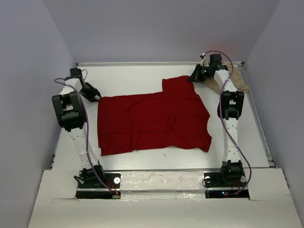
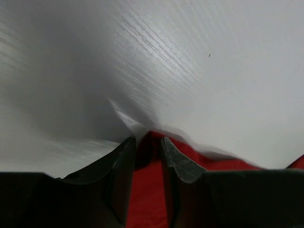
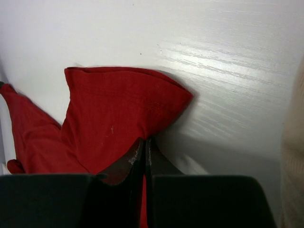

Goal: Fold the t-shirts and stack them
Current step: Fold the tshirt

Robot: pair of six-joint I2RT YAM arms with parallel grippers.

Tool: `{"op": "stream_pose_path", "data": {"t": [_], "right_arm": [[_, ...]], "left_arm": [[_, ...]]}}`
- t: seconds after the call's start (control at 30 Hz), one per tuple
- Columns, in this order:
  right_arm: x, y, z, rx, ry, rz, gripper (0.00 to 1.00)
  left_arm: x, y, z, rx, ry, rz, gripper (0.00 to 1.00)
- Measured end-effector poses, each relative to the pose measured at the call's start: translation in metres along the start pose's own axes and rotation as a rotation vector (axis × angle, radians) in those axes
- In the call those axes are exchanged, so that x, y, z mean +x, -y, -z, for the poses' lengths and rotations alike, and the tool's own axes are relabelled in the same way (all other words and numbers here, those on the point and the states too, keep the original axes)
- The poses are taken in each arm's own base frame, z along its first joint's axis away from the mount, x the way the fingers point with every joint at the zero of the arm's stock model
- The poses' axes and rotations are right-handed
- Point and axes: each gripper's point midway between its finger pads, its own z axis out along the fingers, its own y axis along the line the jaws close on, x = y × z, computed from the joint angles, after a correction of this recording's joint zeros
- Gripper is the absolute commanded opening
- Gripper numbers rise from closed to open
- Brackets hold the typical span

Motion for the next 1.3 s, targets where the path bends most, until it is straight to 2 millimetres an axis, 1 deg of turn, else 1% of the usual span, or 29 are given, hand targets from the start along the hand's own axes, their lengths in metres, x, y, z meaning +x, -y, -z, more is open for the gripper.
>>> {"op": "stream_pose_path", "data": {"t": [0.13,0.27,0.33,0.43,0.5,0.63,0.77,0.83,1.13,1.3], "right_arm": [[-0.005,-0.006,0.005,-0.002,0.009,0.009,0.04],[-0.006,-0.007,0.006,-0.003,0.011,0.013,0.04],[-0.006,-0.007,0.006,-0.003,0.011,0.013,0.04],[-0.006,-0.007,0.006,-0.003,0.011,0.013,0.03],[-0.006,-0.007,0.006,-0.003,0.011,0.013,0.03],[-0.006,-0.007,0.006,-0.003,0.011,0.014,0.02],[-0.006,-0.007,0.006,-0.002,0.012,0.014,0.01],[-0.006,-0.007,0.006,-0.002,0.011,0.013,0.01],[-0.006,-0.006,0.007,-0.002,0.013,0.012,0.01],[-0.007,-0.004,0.008,-0.001,0.015,0.010,0.00]], "left_arm": [[0.002,0.005,-0.002,0.049,-0.018,0.004,0.42],[0.004,0.007,-0.002,0.087,-0.015,0.001,0.47],[0.002,0.006,-0.001,0.099,-0.011,0.006,0.48],[0.000,0.007,0.000,0.131,-0.014,0.023,0.52],[-0.003,0.003,0.002,0.149,-0.003,0.035,0.53],[-0.003,-0.009,0.007,0.184,0.019,0.074,0.53],[-0.003,-0.018,0.011,0.212,0.029,0.112,0.43],[-0.003,-0.021,0.011,0.219,0.033,0.124,0.41],[-0.002,-0.017,0.009,0.231,0.035,0.115,0.42],[-0.005,-0.009,0.006,0.241,0.036,0.101,0.45]]}}
